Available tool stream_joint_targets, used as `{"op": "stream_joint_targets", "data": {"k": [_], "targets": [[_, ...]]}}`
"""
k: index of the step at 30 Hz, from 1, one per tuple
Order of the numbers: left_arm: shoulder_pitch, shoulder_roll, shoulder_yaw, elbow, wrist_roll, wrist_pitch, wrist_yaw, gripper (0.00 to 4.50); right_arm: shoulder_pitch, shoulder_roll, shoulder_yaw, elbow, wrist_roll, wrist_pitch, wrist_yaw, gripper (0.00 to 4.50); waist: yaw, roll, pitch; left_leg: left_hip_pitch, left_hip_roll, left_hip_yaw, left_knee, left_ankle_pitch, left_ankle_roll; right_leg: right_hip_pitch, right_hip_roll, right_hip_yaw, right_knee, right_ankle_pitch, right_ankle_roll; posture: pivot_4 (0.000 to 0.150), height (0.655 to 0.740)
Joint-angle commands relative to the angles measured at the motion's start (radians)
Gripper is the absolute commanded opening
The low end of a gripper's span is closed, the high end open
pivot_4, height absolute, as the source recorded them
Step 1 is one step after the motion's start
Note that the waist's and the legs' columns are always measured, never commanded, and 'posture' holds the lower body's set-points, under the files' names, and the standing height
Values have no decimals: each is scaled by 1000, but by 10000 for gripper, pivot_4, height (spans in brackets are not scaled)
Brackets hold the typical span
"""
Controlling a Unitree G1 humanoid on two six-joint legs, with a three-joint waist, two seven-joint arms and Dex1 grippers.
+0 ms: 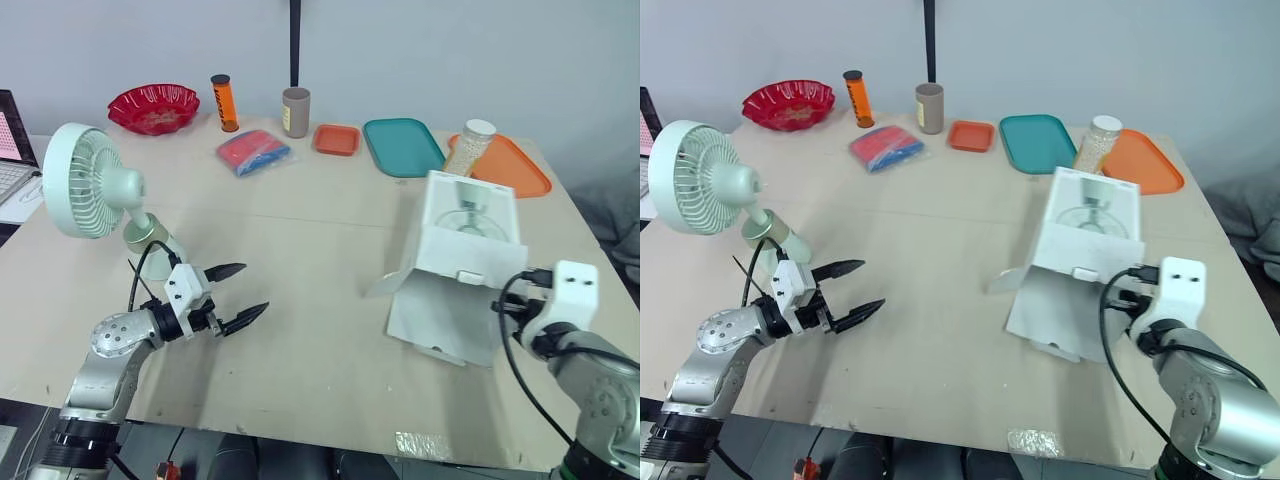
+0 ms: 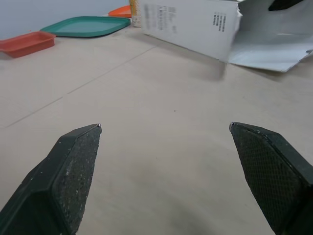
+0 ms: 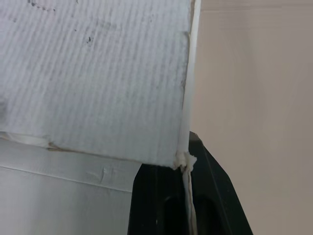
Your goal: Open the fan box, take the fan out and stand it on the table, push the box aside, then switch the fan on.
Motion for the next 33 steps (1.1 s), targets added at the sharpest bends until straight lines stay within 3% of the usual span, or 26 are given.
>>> {"op": "stream_joint_targets", "data": {"k": [1,2,3,5,11,15,23,27,30,33], "targets": [[-8,-10,-8,-13,0,-21,-5,45000,-11,-24,-25,31,1,-36,8,2995,-3,1,-1,0,0,0,0,0,0,0,0,0,0,0,0,1500,7389],[-7,-10,-8,-15,-1,-21,-6,45000,-11,-31,-19,32,5,-40,14,7797,-3,2,-1,0,0,0,0,0,0,0,0,1,0,0,0,1500,7389],[-6,-10,-7,-16,0,-20,-7,45000,-11,-37,-14,33,9,-44,18,8972,-2,2,-1,0,0,0,0,0,0,0,0,0,0,0,0,1500,7389],[1,-6,-3,-24,-4,-16,-11,45000,-6,-60,7,13,27,-43,45,19561,-2,4,-2,0,0,0,0,0,0,0,0,0,0,0,0,1500,7389],[5,4,8,-40,-14,-7,-15,45000,110,-232,74,-44,58,-76,178,42846,2,4,-2,0,0,0,0,0,0,1,0,0,0,0,1,1500,7389],[-2,9,3,-39,-24,-1,-29,45000,242,-353,35,-74,80,-121,291,44084,2,4,-2,0,-1,0,0,0,1,1,-1,0,-1,-1,2,1500,7389],[-15,24,2,-33,-36,14,-59,45000,457,-438,-123,-201,217,-290,595,44084,1,4,-2,1,-1,-1,1,0,1,3,-1,0,-1,-2,3,1500,7389],[-3,30,3,-53,-37,25,-63,45000,399,-410,-153,-249,394,-399,700,44084,-3,4,-2,4,-1,-1,1,0,1,6,0,0,-1,-4,7,1500,7389],[53,37,16,-125,-32,39,-33,45000,155,-360,59,-187,485,-443,635,44084,-7,1,-2,5,-1,-3,2,-1,1,9,0,-1,-3,-4,7,1500,7389],[100,37,40,-176,-21,43,15,45000,18,-326,242,-104,437,-500,626,44084,-11,1,-1,6,-1,-2,2,-1,2,10,0,0,-4,-3,8,1500,7389]]}}
